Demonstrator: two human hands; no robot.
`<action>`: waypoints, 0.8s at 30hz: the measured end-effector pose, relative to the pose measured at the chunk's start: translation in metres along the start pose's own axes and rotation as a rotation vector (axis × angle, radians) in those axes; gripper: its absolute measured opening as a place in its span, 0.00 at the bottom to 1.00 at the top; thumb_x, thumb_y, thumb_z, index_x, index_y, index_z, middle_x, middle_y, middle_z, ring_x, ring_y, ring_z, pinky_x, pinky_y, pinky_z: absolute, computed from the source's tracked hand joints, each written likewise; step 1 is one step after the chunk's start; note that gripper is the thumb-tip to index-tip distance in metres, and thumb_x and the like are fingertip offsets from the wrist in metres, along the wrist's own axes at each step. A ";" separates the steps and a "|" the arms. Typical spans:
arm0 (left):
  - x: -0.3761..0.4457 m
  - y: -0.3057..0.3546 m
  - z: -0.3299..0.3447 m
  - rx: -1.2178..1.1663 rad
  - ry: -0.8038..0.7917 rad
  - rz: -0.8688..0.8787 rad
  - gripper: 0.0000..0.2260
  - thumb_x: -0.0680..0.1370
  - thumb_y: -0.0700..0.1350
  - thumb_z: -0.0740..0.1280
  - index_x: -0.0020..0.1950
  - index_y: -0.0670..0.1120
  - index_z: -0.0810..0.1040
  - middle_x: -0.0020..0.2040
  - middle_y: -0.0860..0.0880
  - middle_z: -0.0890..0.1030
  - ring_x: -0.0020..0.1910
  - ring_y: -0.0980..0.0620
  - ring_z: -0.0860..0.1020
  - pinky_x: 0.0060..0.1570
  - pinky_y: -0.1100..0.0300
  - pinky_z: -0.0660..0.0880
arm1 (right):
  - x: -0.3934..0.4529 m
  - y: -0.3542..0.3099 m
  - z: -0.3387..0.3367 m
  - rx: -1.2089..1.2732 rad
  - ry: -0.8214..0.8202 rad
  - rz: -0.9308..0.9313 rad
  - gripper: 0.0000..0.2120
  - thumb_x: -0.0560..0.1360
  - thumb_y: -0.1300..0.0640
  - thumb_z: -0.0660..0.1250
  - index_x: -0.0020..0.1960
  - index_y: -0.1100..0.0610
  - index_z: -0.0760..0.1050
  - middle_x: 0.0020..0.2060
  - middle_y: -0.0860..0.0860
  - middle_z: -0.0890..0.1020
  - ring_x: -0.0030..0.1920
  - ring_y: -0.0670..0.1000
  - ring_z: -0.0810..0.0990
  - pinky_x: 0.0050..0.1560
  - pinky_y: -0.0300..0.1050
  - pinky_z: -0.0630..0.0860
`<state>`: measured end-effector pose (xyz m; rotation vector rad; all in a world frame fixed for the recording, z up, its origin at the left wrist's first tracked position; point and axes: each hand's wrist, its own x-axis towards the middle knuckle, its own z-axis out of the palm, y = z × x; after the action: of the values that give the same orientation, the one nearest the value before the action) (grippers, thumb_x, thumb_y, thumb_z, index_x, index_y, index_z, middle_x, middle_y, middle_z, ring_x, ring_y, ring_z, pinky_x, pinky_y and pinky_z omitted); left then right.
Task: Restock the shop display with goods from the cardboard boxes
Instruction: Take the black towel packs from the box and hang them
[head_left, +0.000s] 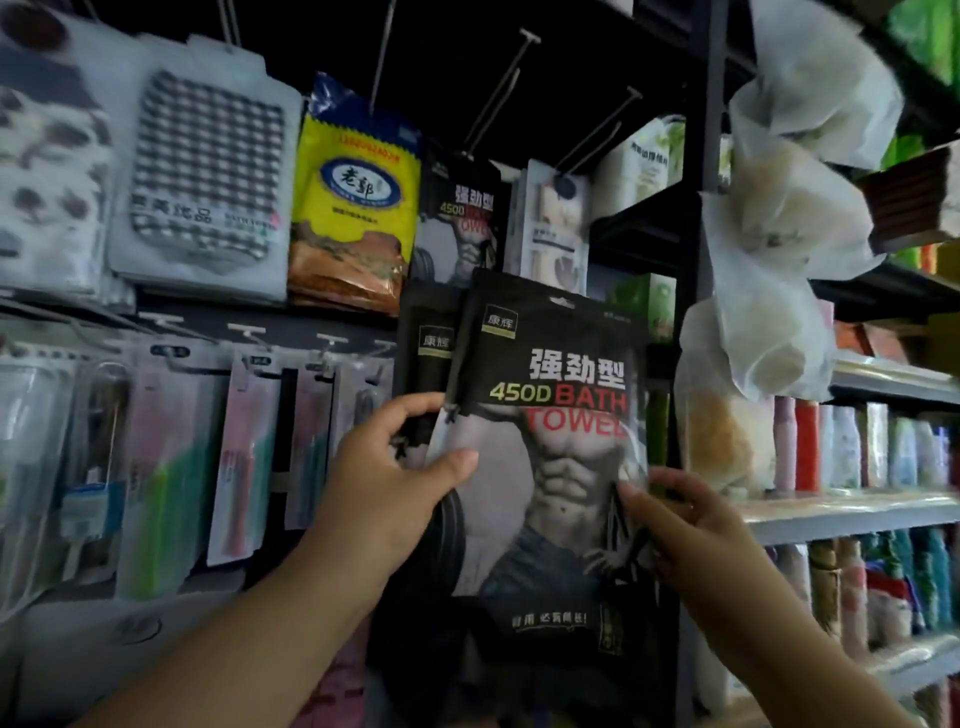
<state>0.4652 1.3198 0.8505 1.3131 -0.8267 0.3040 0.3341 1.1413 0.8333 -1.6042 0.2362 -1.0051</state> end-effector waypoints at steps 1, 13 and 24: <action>0.009 0.006 -0.002 0.007 0.031 0.024 0.18 0.71 0.43 0.75 0.53 0.62 0.75 0.60 0.56 0.77 0.61 0.54 0.73 0.59 0.55 0.71 | 0.000 -0.001 0.004 0.003 -0.067 0.012 0.18 0.68 0.54 0.71 0.53 0.64 0.77 0.41 0.61 0.84 0.45 0.61 0.82 0.49 0.54 0.77; 0.137 0.077 -0.044 0.190 0.115 0.229 0.11 0.77 0.41 0.68 0.53 0.57 0.78 0.62 0.49 0.75 0.45 0.57 0.76 0.44 0.63 0.73 | 0.117 -0.081 0.051 0.098 -0.177 -0.179 0.08 0.77 0.57 0.67 0.49 0.63 0.77 0.37 0.55 0.84 0.34 0.50 0.83 0.35 0.45 0.80; 0.193 0.108 -0.102 0.244 0.187 0.254 0.12 0.78 0.36 0.66 0.57 0.50 0.78 0.55 0.47 0.77 0.48 0.55 0.75 0.41 0.65 0.69 | 0.226 -0.150 0.074 0.124 -0.091 -0.274 0.12 0.77 0.60 0.68 0.58 0.65 0.76 0.40 0.57 0.82 0.31 0.49 0.81 0.30 0.41 0.77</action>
<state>0.5668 1.3964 1.0584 1.3807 -0.8160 0.7370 0.4708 1.0967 1.0751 -1.5907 -0.1093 -1.1282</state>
